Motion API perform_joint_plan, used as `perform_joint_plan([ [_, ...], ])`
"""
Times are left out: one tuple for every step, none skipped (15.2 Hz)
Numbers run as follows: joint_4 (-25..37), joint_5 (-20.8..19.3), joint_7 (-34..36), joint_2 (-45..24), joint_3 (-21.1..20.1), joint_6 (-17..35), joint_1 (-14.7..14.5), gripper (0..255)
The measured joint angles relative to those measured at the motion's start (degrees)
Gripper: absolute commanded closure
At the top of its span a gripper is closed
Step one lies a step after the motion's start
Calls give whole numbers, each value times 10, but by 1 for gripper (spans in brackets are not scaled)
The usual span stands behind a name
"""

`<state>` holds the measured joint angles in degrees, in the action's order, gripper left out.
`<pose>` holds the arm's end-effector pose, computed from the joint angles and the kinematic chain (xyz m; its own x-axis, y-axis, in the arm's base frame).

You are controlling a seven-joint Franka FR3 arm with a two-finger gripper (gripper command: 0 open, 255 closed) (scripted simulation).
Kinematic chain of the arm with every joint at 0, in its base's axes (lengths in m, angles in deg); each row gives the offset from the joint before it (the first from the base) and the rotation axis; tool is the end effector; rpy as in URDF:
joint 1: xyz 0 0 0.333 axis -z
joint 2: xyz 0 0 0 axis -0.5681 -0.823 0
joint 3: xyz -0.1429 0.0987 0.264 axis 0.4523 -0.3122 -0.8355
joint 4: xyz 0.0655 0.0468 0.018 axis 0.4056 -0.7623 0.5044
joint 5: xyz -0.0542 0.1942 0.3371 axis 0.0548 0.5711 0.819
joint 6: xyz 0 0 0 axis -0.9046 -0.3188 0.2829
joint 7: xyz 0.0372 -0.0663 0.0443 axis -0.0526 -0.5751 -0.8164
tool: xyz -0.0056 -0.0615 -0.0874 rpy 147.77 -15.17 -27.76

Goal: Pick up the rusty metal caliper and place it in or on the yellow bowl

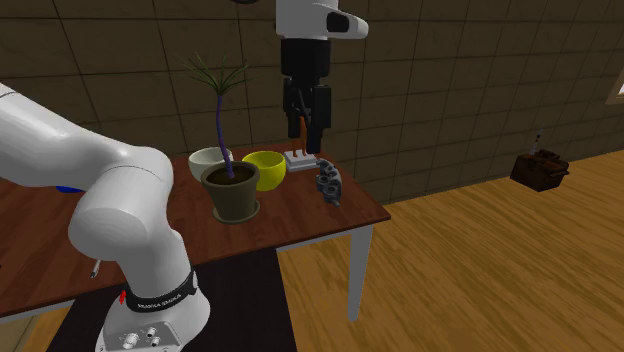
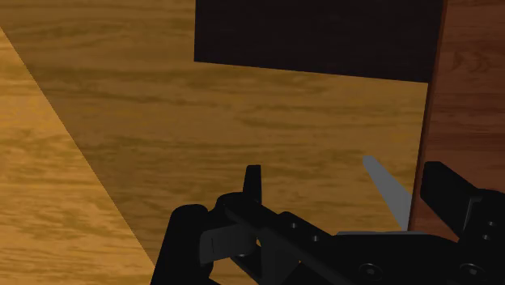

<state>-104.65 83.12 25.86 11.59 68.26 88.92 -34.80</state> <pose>0.3037 -0.0208 0.5664 0.9901 0.1195 -0.0733 0.1247 -0.9896 0.0712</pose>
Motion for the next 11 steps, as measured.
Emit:
perform_joint_plan([
  [0,0,0,0,0,0,0,0],
  [-2,3,1,-5,-2,7,-3,0],
  [-10,6,1,-10,-5,19,-7,0],
  [-9,11,1,-22,-8,30,-12,0],
  [-9,13,-2,-38,-9,46,-17,0],
  [-11,18,-1,-50,-14,61,-23,0],
  [-14,22,-3,-65,-16,78,-28,0],
  [-13,28,-1,-83,-22,95,-34,0],
  [-17,32,-2,-94,-26,110,-40,0],
  [-19,38,1,-108,-32,127,-47,0],
  [-15,43,0,-123,-37,139,-53,0],
])
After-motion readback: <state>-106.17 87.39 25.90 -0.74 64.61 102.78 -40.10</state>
